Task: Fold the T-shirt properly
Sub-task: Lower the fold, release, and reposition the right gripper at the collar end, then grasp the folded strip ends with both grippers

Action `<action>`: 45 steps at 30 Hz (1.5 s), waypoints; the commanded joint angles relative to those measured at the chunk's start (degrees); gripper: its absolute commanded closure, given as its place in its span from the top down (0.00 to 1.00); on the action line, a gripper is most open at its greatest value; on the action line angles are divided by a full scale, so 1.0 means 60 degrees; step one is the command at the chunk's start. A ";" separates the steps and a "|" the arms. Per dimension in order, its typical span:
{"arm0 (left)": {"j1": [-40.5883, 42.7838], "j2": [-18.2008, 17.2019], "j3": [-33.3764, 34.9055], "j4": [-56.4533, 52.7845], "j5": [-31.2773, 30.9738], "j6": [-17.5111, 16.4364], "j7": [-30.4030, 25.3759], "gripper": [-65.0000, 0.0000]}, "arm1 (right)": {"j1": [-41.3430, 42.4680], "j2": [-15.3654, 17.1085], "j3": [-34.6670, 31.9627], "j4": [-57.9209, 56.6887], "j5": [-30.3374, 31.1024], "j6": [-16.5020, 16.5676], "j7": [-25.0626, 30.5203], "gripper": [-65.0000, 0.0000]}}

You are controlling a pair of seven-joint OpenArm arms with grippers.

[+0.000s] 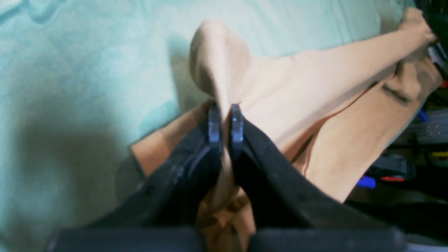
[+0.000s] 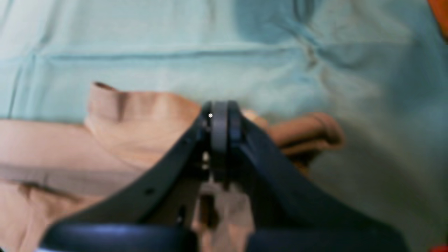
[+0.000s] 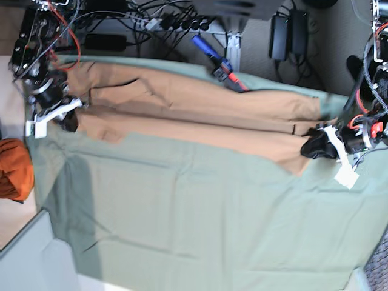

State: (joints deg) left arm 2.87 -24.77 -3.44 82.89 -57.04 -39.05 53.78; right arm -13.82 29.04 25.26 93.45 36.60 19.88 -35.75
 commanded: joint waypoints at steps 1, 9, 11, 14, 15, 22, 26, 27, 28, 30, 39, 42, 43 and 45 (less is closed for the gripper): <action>-0.0131 -0.0135 -0.0062 0.0186 -0.0182 -0.0159 -0.0106 0.00 | -0.0142 0.0208 0.0182 0.0237 0.0189 0.0907 0.0193 0.00; -0.0102 -0.0164 -0.0062 0.0270 -0.0831 -0.0159 0.0484 0.00 | -0.0725 -0.0222 0.0229 0.0295 0.0404 0.0907 -0.0004 0.00; -0.0076 -0.0164 -0.0062 0.0284 -0.0856 -0.0159 0.0517 0.00 | -0.0729 -0.0466 0.0226 0.0295 0.0404 0.0907 -0.0098 0.00; 0.0062 -0.0160 -0.0073 0.0521 -0.0874 -0.0159 0.0514 0.00 | -0.0860 -0.0710 0.0226 0.0291 0.0401 0.0907 -0.0091 0.00; 0.0120 -0.0164 -0.0073 0.0656 -0.0874 -0.0159 0.0514 0.00 | -0.0892 -0.0780 0.0229 0.0291 0.0397 0.0907 -0.0095 0.00; 0.0561 -0.0186 -0.0073 0.1643 -0.0648 -0.0159 0.0503 0.00 | -0.0958 -0.1013 0.0226 0.0291 0.0040 0.0903 -0.0087 0.48; 0.0561 -0.0189 -0.0073 0.1657 -0.0331 -0.0159 0.0342 0.00 | -0.0954 -0.1009 0.0229 0.0291 0.0044 0.0903 -0.0080 0.63; 0.0561 -0.0193 -0.0073 0.1657 -0.0204 -0.0159 0.0280 0.06 | -0.0954 -0.1009 0.0229 0.0291 0.0044 0.0903 -0.0062 0.63; 0.0561 -0.0200 -0.0073 0.1657 -0.0080 -0.0159 0.0255 0.17 | -0.0951 -0.1009 0.0229 0.0291 0.0044 0.0903 -0.0033 0.63; 0.0590 -0.0288 -0.0073 0.1657 0.0171 -0.0159 0.0204 0.35 | -0.0951 -0.1009 0.0229 0.0295 0.0047 0.0903 -0.0015 0.63; 0.0852 -0.0612 -0.1807 0.1752 0.0164 -0.0159 0.0091 0.43 | -0.0922 -0.1009 0.0401 0.0302 0.0091 0.0907 0.0208 0.63; 0.1045 -0.0674 -0.2838 0.1752 -0.0605 -0.0159 0.0386 0.43 | -0.0900 -0.1009 0.0415 0.0302 0.0142 0.0903 0.0208 0.63; 0.1228 -0.0725 -0.3064 0.1752 -0.0896 -0.0159 0.0455 0.43 | -0.0892 -0.1013 0.0415 0.0302 0.0160 0.0907 0.0208 0.63; 0.1676 -0.0809 -0.3253 0.1752 -0.1158 -0.0159 0.0514 0.43 | -0.0816 -0.1013 0.0415 0.0302 0.0153 0.0907 0.0208 0.63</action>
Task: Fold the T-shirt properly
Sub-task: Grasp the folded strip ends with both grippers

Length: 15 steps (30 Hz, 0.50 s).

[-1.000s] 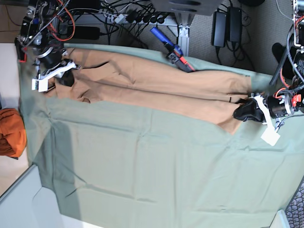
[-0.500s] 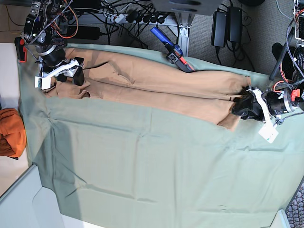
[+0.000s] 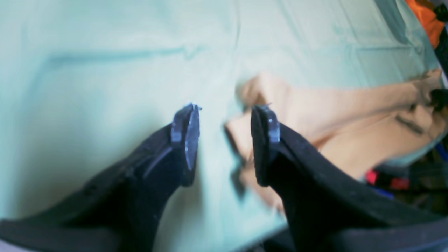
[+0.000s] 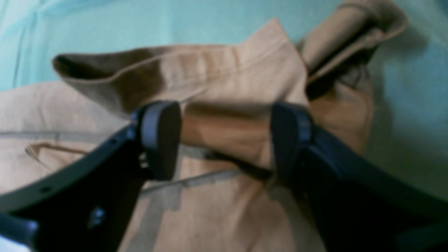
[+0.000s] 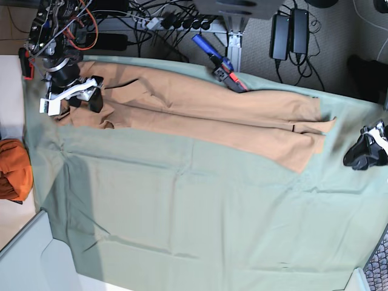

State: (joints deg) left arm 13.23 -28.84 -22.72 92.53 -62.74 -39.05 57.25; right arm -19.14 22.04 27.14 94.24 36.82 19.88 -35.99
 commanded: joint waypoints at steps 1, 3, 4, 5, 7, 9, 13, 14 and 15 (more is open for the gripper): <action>0.0200 -0.0142 -0.0047 0.0146 -0.0350 -0.0159 -0.0066 0.43 | 0.0106 0.0157 0.0102 0.0171 0.0124 0.0903 0.0251 0.63; 0.0670 -0.0087 -0.0036 0.0146 -0.0597 -0.0159 -0.0066 0.43 | 0.0219 0.0157 0.0102 0.0171 0.0117 0.0903 0.0244 0.63; 0.0860 -0.0029 -0.0036 0.0146 -0.0678 -0.0159 -0.0069 0.43 | 0.0251 0.0157 0.0102 0.0171 0.0117 0.0903 0.0248 0.63; 0.1016 0.0051 -0.0040 0.0146 -0.0710 -0.0159 -0.0069 0.43 | 0.0273 0.0157 0.0102 0.0171 0.0120 0.0903 0.0248 0.63; 0.1173 0.0251 -0.0036 0.0146 -0.0729 -0.0159 -0.0076 0.43 | 0.0277 0.0153 0.0102 0.0171 0.0124 0.0903 0.0248 0.63; 0.1162 0.0492 -0.0036 0.0146 -0.0769 -0.0159 -0.0106 0.43 | 0.0273 0.0153 0.0102 0.0171 0.0124 0.0903 0.0248 0.63; 0.1133 0.0933 -0.0036 0.0146 -0.0951 -0.0159 -0.0098 0.43 | 0.0273 0.0153 0.0102 0.0171 0.0117 0.0907 0.0244 0.63; 0.1133 0.1042 -0.0036 0.0146 -0.0951 -0.0159 -0.0102 0.43 | 0.0273 0.0153 0.0102 0.0171 0.0117 0.0903 0.0248 0.63; 0.1133 0.1144 -0.0025 0.0146 -0.0973 -0.0159 -0.0106 0.43 | 0.0270 0.0153 0.0102 0.0171 0.0113 0.0907 0.0244 0.63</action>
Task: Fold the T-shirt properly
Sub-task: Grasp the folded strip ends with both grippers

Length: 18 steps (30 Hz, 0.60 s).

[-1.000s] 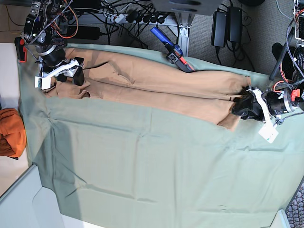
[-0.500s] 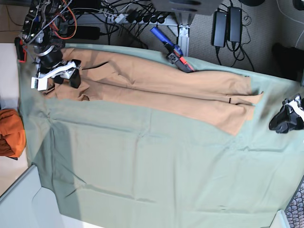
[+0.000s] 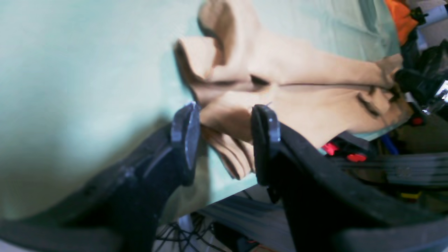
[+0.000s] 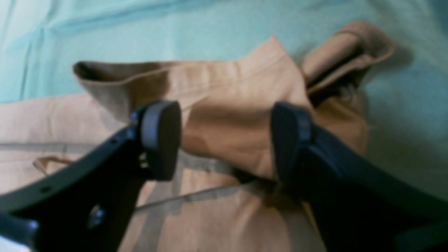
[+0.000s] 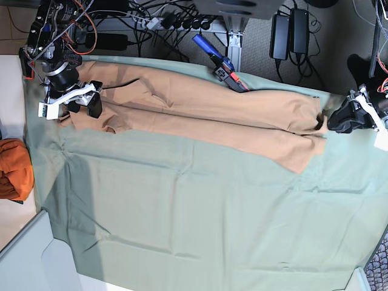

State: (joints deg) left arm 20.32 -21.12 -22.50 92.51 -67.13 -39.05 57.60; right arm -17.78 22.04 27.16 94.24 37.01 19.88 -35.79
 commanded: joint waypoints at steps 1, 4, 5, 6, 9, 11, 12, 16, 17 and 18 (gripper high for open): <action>-0.0047 -0.0040 -0.0055 0.0149 -0.0240 -0.0159 -0.0175 0.43 | 0.0044 0.0153 0.0098 0.0171 0.0080 0.0903 0.0211 0.63; -0.0051 0.0226 0.0011 0.0149 -0.0197 -0.0159 -0.0288 0.43 | 0.0047 0.0153 0.0098 0.0171 0.0084 0.0903 0.0215 0.63; -0.0051 0.0273 0.0084 0.0149 -0.0146 -0.0159 -0.0357 0.43 | 0.0047 0.0149 0.0098 0.0171 0.0084 0.0903 0.0215 0.63; -0.0055 0.0299 0.0153 0.0149 -0.0066 -0.0159 -0.0430 0.43 | 0.0047 0.0149 0.0098 0.0171 0.0087 0.0903 0.0215 0.63; -0.0087 0.0375 0.0302 0.0149 0.0310 -0.0159 -0.0750 0.43 | 0.0044 0.0127 0.0098 0.0171 0.0087 0.0903 0.0215 0.63; -0.0182 0.0375 0.0386 0.0149 0.0353 -0.0159 -0.0812 0.43 | 0.0047 0.0106 0.0098 0.0171 0.0084 0.0903 0.0215 0.63; -0.0244 0.0379 0.0401 0.0149 0.0415 -0.0159 -0.0816 0.43 | 0.0047 0.0102 0.0098 0.0171 0.0087 0.0903 0.0215 0.63; -0.0594 0.0404 0.0412 0.0142 0.0823 -0.0159 -0.1002 0.43 | 0.0044 0.0102 0.0098 0.0171 0.0087 0.0903 0.0211 0.63; -0.0681 0.0404 0.0412 0.0142 0.0882 -0.0159 -0.0991 0.43 | 0.0044 0.0102 0.0098 0.0171 0.0087 0.0903 0.0215 0.63; -0.0721 0.0401 0.0412 0.0142 0.0882 -0.0159 -0.0991 0.43 | 0.0044 0.0102 0.0098 0.0171 0.0087 0.0903 0.0215 0.63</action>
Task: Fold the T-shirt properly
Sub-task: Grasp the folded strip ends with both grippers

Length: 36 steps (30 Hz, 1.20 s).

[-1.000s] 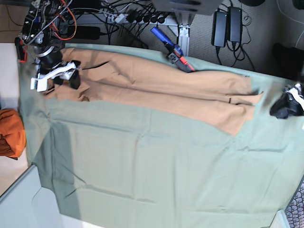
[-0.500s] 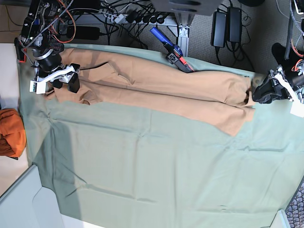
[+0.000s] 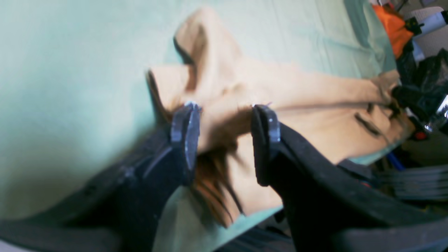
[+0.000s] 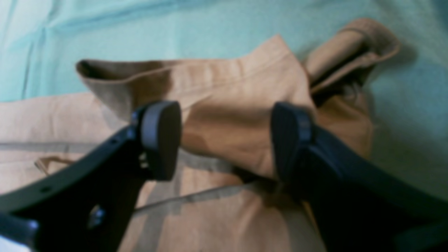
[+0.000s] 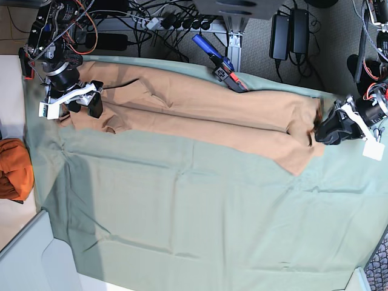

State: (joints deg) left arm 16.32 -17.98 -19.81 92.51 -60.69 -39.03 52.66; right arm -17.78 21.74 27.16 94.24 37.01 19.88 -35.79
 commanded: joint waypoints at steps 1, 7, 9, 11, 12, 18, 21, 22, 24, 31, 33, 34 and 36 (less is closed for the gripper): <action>-0.0080 -0.0120 -0.0036 0.0142 -0.0197 -0.0162 -0.0168 0.43 | 0.0044 0.0153 0.0098 0.0171 0.0087 0.0903 0.0215 0.63; -0.0095 0.0058 0.0055 0.0135 -0.0193 -0.0162 -0.0168 0.43 | 0.0044 0.0149 0.0098 0.0171 0.0087 0.0903 0.0211 0.63; -0.0098 0.0168 0.0171 0.0135 -0.0189 -0.0162 -0.0171 0.43 | 0.0044 0.0153 0.0098 0.0171 0.0087 0.0903 0.0215 0.63; -0.0106 0.0229 0.0408 0.0135 -0.0120 -0.0162 -0.0229 0.43 | 0.0044 0.0153 0.0098 0.0171 0.0087 0.0903 0.0215 0.63; -0.0131 0.0259 0.0546 0.0135 0.0007 -0.0162 -0.0280 0.43 | 0.0044 0.0153 0.0098 0.0171 0.0087 0.0903 0.0215 0.63; -0.0244 0.0444 0.1082 0.0124 0.1071 -0.0162 -0.1049 0.43 | 0.0036 0.0153 0.0098 0.0171 0.0087 0.0903 0.0211 0.63; -0.0503 0.0488 0.1086 0.0011 0.1169 -0.0162 -0.1053 0.43 | 0.0029 0.0153 0.0098 0.0171 0.0087 0.0903 0.0208 0.63; -0.0579 0.0477 0.1086 -0.0058 0.1202 -0.0162 -0.1053 0.43 | 0.0018 0.0153 0.0098 0.0171 0.0091 0.0903 0.0208 0.63; -0.0721 0.0477 0.1086 -0.0189 0.1373 -0.0162 -0.1031 0.43 | 0.0004 0.0153 0.0098 0.0171 0.0087 0.0903 0.0204 0.63; -0.0761 0.0474 0.1002 -0.0215 0.1373 -0.0162 -0.0951 0.43 | -0.0007 0.0153 0.0098 0.0171 0.0084 0.0907 0.0204 0.63; -0.0761 0.0477 0.0809 -0.0215 0.1373 -0.0162 -0.0951 0.43 | -0.0007 0.0153 0.0098 0.0171 0.0084 0.0903 0.0204 0.63; -0.0761 0.0474 0.0667 -0.0215 0.1370 -0.0162 -0.0951 0.43 | -0.0007 0.0153 0.0098 0.0171 0.0087 0.0903 0.0204 0.63; -0.0761 0.0474 0.0331 -0.0215 0.1373 -0.0162 -0.0951 0.43 | -0.0007 0.0153 0.0098 0.0171 0.0084 0.0903 0.0204 0.63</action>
State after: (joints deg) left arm 12.21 -14.59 -17.58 90.56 -51.44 -39.05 47.97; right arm -17.98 21.74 27.16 94.24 37.01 19.88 -35.81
